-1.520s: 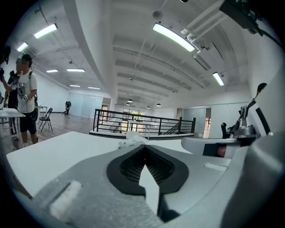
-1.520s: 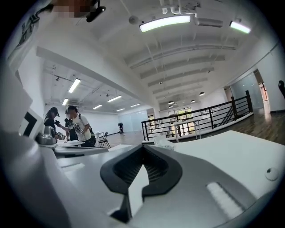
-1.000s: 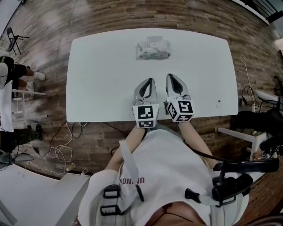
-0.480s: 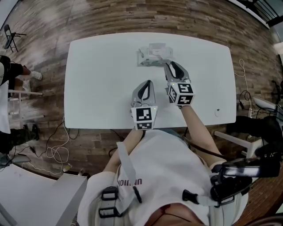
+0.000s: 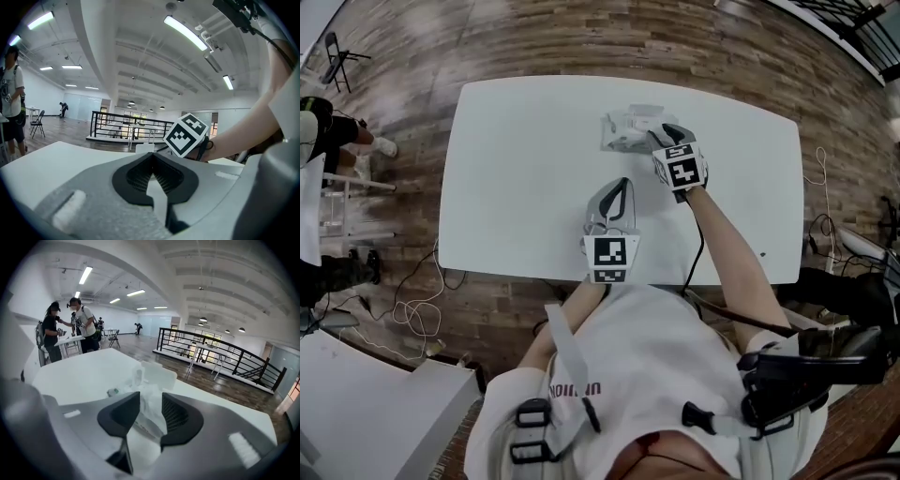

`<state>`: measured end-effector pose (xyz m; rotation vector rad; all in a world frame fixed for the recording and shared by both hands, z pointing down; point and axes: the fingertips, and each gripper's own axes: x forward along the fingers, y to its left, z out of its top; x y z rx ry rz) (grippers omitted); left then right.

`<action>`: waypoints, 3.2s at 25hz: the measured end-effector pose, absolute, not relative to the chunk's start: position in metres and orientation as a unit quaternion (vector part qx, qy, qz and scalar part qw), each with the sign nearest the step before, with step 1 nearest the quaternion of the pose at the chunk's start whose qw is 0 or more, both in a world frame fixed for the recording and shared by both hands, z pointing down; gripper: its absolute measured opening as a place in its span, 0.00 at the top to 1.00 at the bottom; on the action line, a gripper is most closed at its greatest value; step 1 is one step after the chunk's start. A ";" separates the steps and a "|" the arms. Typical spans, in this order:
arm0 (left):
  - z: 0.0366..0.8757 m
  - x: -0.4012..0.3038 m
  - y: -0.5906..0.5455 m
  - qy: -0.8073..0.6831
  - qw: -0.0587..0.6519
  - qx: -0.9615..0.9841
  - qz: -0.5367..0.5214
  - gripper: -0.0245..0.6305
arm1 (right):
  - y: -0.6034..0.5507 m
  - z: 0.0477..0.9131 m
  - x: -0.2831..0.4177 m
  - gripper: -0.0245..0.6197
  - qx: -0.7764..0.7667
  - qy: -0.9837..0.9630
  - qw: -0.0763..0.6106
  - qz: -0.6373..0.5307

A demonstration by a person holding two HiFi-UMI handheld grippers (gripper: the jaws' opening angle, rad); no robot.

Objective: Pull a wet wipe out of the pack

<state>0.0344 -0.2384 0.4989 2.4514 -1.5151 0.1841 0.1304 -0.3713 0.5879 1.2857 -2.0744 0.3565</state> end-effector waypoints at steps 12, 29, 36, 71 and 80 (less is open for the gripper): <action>0.501 0.036 -0.233 -0.518 0.122 0.844 0.066 0.96 | -0.369 0.530 0.143 0.94 0.521 -0.811 0.248 0.101; 0.500 0.039 -0.233 -0.517 0.119 0.844 0.072 0.96 | -0.243 0.543 0.140 0.94 0.502 -0.820 0.170 0.217; 0.506 0.038 -0.227 -0.519 0.125 0.842 0.078 0.96 | -0.195 0.626 0.122 0.71 0.442 -0.808 0.247 0.300; 0.467 0.044 -0.239 -0.517 0.080 0.851 0.048 0.96 | -0.229 0.466 0.122 0.95 0.576 -0.807 0.022 0.128; 0.468 0.041 -0.240 -0.518 0.080 0.850 0.048 0.96 | -0.231 0.471 0.118 0.95 0.572 -0.809 0.034 0.131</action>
